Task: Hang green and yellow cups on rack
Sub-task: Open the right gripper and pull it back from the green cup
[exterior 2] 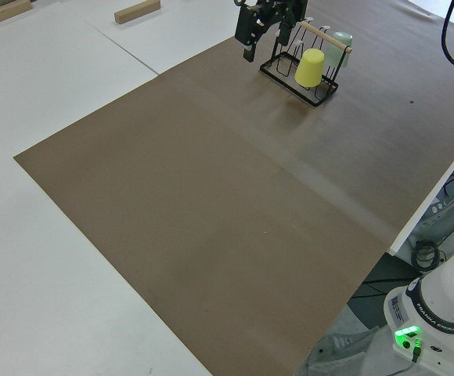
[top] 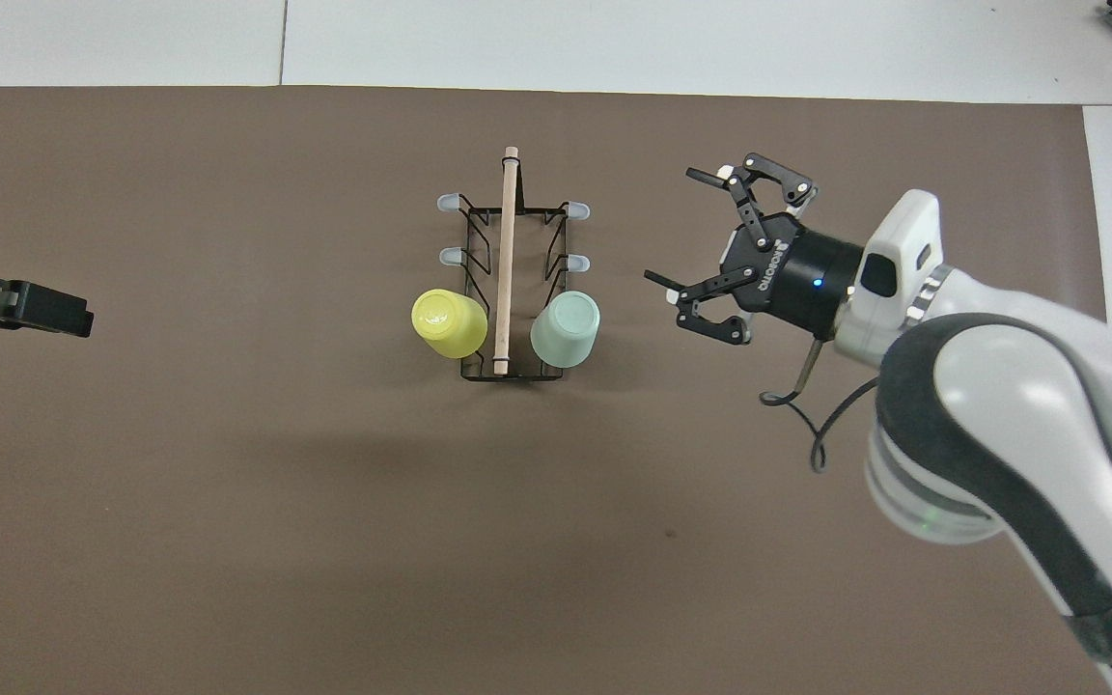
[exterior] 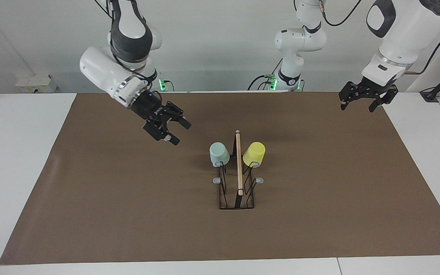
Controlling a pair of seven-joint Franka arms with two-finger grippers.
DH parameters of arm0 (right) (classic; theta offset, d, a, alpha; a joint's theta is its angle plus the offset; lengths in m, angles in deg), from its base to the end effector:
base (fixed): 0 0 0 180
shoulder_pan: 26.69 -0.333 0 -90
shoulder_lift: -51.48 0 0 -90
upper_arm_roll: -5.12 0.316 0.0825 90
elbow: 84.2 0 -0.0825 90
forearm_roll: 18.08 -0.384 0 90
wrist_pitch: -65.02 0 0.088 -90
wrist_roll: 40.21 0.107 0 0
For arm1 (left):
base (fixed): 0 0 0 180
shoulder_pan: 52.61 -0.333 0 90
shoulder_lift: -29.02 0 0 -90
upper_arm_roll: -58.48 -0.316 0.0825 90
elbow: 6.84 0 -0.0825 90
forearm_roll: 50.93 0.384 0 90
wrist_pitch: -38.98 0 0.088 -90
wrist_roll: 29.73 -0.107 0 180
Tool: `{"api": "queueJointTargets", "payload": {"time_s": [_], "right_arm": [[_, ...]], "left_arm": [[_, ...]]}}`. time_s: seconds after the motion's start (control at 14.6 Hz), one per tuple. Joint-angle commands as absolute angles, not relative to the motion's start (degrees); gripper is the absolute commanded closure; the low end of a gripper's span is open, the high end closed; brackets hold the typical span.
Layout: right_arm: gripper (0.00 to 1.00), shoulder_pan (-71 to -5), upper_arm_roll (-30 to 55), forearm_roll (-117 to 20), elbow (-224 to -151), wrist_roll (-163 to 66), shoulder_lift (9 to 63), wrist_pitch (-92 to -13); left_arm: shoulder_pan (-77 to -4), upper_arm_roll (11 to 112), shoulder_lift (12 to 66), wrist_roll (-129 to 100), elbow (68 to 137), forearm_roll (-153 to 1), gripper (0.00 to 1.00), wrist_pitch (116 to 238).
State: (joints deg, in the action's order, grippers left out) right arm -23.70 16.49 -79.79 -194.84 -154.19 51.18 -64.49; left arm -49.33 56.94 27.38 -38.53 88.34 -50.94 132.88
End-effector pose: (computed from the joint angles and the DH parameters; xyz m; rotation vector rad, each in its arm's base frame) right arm 0.5850 0.1096 0.5281 -1.8150 -1.7665 -1.2500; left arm 0.5502 -0.0165 0.6034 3.1277 -0.2885 0.0099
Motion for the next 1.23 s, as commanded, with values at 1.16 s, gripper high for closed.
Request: {"api": "queueJointTargets", "payload": {"time_s": [1.16], "right_arm": [[0.00,-20.4,18.2,-21.3,-182.0,-105.6,52.7,-29.6]], "left_arm": [[-49.3,56.8,26.1,-38.5,89.7,-51.6,0.00,133.0]]}}
